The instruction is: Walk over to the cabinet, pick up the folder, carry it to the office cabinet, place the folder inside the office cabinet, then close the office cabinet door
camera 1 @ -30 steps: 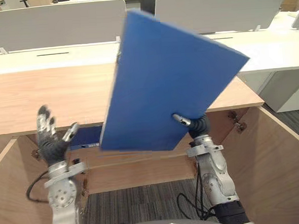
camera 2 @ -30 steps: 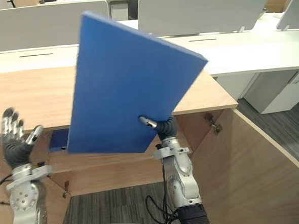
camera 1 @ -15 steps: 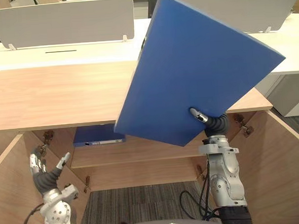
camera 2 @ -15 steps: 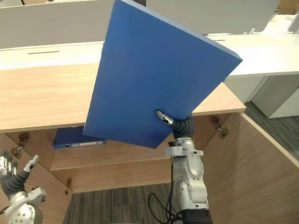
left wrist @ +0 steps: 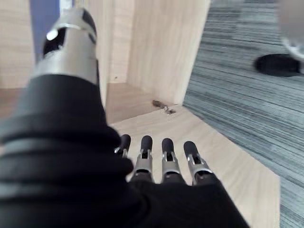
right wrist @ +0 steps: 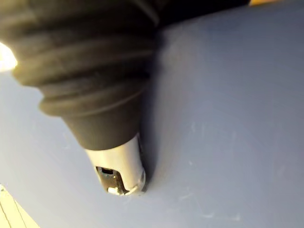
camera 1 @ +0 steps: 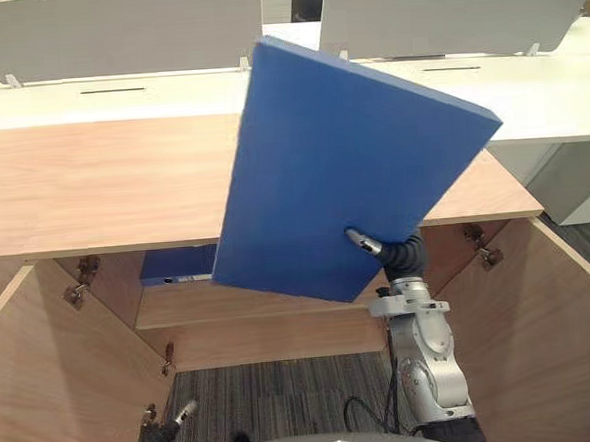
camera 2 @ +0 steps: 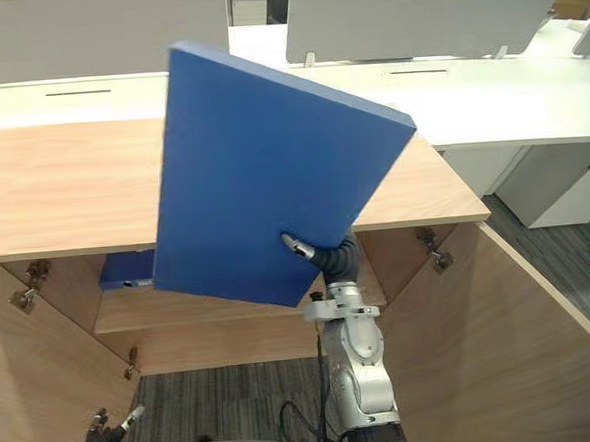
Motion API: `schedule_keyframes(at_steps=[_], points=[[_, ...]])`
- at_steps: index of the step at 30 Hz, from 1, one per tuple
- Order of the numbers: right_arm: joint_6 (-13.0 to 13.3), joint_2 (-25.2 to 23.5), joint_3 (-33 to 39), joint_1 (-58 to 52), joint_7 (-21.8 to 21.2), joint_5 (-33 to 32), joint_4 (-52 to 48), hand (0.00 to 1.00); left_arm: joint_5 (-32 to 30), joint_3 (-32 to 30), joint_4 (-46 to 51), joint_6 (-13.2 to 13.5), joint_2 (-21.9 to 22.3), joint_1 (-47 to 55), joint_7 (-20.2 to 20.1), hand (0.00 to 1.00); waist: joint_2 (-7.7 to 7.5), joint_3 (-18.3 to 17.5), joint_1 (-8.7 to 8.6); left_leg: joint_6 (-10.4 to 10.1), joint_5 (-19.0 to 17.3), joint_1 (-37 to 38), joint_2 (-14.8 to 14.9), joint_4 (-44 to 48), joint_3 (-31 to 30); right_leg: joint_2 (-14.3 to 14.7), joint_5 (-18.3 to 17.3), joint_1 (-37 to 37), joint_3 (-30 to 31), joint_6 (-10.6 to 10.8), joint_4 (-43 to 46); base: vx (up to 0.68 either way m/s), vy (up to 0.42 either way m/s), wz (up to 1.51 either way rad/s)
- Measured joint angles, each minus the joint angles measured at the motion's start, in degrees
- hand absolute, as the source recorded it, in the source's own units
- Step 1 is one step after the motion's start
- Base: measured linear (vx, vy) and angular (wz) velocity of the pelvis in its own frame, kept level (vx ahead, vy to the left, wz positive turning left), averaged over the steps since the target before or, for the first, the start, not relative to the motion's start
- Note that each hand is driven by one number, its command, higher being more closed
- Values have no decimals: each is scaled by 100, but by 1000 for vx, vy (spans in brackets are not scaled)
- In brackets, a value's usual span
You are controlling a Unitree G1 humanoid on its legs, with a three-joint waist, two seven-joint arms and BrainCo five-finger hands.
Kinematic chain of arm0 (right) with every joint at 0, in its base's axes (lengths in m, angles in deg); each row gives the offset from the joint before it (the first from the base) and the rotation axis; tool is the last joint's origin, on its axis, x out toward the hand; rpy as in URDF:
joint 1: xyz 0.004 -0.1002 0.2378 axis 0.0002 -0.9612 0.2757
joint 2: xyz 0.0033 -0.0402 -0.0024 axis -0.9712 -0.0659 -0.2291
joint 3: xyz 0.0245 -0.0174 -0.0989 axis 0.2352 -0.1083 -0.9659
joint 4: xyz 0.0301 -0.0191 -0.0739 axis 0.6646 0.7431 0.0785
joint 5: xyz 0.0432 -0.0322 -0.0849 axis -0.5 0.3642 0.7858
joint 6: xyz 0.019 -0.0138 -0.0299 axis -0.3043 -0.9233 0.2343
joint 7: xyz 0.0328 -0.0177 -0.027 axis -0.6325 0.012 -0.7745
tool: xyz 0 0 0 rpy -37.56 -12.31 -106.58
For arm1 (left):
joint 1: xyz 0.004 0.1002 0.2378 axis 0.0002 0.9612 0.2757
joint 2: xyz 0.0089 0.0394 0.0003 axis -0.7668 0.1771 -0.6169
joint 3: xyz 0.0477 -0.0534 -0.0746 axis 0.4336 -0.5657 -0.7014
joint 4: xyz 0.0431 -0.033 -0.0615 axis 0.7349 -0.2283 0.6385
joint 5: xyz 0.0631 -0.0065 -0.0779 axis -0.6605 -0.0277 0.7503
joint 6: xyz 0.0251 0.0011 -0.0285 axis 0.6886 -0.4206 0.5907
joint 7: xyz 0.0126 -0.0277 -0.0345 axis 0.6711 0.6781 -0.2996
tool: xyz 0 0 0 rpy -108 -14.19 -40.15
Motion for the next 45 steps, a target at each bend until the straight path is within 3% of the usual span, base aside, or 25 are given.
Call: schedule_keyframes(at_steps=[9, 13, 16, 19, 21, 25, 31, 37, 45], points=[[-1, 623, -1100, 138, -16, 1205, 121, 100, -360, 487, -674, 0, -370, -339, -6, 0, 45, 157, 28, -12, -23, -2, 20, -1, 138, 65, 35, -67, 144, -10, -24, -2, -4, -8], [-27, 957, -1658, 761, -1, 1746, 818, 100, -504, 713, -826, 0, -487, -541, -7, 0, 90, 419, 81, -44, -41, -76, 74, 2, 292, 91, 52, -271, 309, -32, 61, -39, -2, -18], [-25, 1241, -2023, 1453, 1, 2225, 1154, 100, -552, 849, -823, 1, -607, -980, 3, 0, 84, 947, 119, 19, 49, -665, 82, 270, 353, 77, 29, -1031, 435, -62, 599, -93, 15, -18], [-105, 1326, -2151, 2159, 91, 2552, 1521, 100, -547, 928, -805, 12, -692, -1527, 16, 0, 108, 1616, 119, 137, -252, -1590, 204, 1323, 301, 54, -7, -1703, 451, -92, 1115, -117, -5, 1], [-141, 1485, -2235, 2468, 178, 2789, 1670, 100, -544, 983, -766, 28, -715, -1721, 27, 0, 159, 1841, 122, 137, -526, -2294, 325, 2092, 228, 58, -183, -2309, 441, -101, 1674, -188, 23, 5], [-141, 1713, -2131, 2625, 360, 3061, 1749, 100, -540, 1040, -746, 32, -870, -1952, 34, 0, 206, 2120, 124, 105, -673, -3038, 335, 2653, 129, -47, -437, -3143, 429, -120, 2469, -180, 13, 14], [-268, 1723, -1551, 2648, 635, 2888, 1725, 100, -533, 1033, -207, 33, -820, -2116, 44, 0, 390, 2500, 141, 111, -876, -4293, 540, 3580, 66, -91, -699, -4358, 419, -172, 3383, -138, -9, 2], [-261, 1558, -855, 2736, 876, 1700, 982, 100, -298, 817, 373, 104, -738, -2336, 41, 0, 426, 2589, 282, 114, -1047, -5241, 753, 4285, -12, -30, -865, -5278, 411, -252, 4048, -56, -45, -4], [-248, 1417, 93, 3473, 1285, 485, 1044, 100, -202, 639, 941, 199, -495, -2722, 45, 0, 424, 2627, 438, 146, -1169, -6129, 877, 4985, -202, -32, -1097, -6110, 331, -336, 4819, 9, -42, 4]])
